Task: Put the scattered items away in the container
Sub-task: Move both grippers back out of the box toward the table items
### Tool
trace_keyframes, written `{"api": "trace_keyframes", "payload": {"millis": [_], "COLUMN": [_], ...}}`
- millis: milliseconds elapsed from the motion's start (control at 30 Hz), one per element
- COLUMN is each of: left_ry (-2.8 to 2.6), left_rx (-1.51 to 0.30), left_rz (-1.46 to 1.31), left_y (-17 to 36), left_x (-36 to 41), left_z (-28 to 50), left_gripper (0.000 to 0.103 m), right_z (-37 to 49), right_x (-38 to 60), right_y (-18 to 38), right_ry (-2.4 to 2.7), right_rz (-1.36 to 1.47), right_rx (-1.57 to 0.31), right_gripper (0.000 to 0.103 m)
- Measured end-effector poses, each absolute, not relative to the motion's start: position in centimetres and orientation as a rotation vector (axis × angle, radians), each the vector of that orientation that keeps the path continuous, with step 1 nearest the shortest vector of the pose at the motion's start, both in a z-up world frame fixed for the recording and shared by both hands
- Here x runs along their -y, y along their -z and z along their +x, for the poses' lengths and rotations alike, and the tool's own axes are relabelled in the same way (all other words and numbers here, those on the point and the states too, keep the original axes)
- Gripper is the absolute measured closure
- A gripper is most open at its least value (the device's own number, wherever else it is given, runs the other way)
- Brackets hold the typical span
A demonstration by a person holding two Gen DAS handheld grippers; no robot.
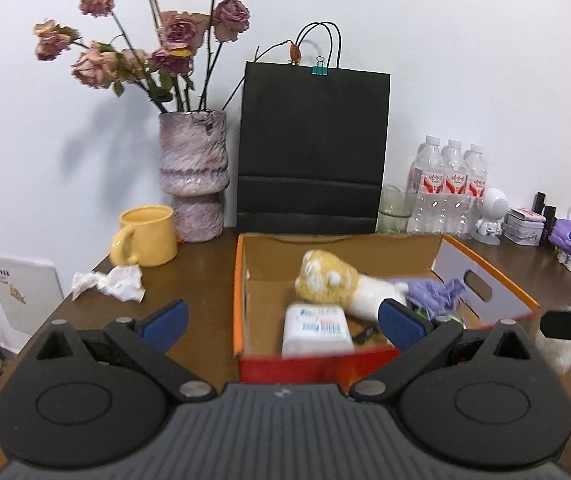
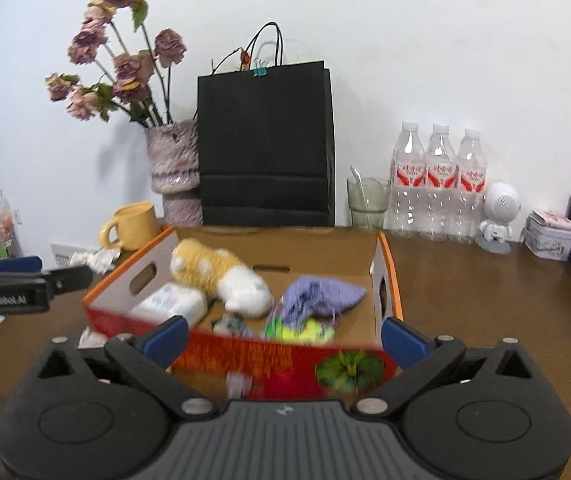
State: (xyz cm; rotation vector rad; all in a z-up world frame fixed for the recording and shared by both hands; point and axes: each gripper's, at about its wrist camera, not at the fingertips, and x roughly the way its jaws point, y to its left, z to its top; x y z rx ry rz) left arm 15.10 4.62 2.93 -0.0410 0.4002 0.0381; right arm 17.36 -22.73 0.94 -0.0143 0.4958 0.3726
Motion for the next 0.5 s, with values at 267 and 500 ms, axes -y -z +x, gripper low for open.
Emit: {"api": "trace_keyframes", "payload": {"millis": [267,500], "left_ry": [-0.014,0.013], "left_rx": [-0.465,-0.567], "left_rz": [-0.068,-0.055], "left_y": [-0.5,2.6], "left_x": [-4.2,-3.2], "left_z": [9.8,9.4], "left_gripper": [0.0,0.0], "right_z": [13.1,12.1], "right_x": [23.9,24.0], "right_y": [2.6,4.7], "right_ry": [-0.355,-0.343], "right_rz": [0.0,-0.004], "right_rx": [-0.564,-0.617], "right_gripper": [0.0,0.0]}}
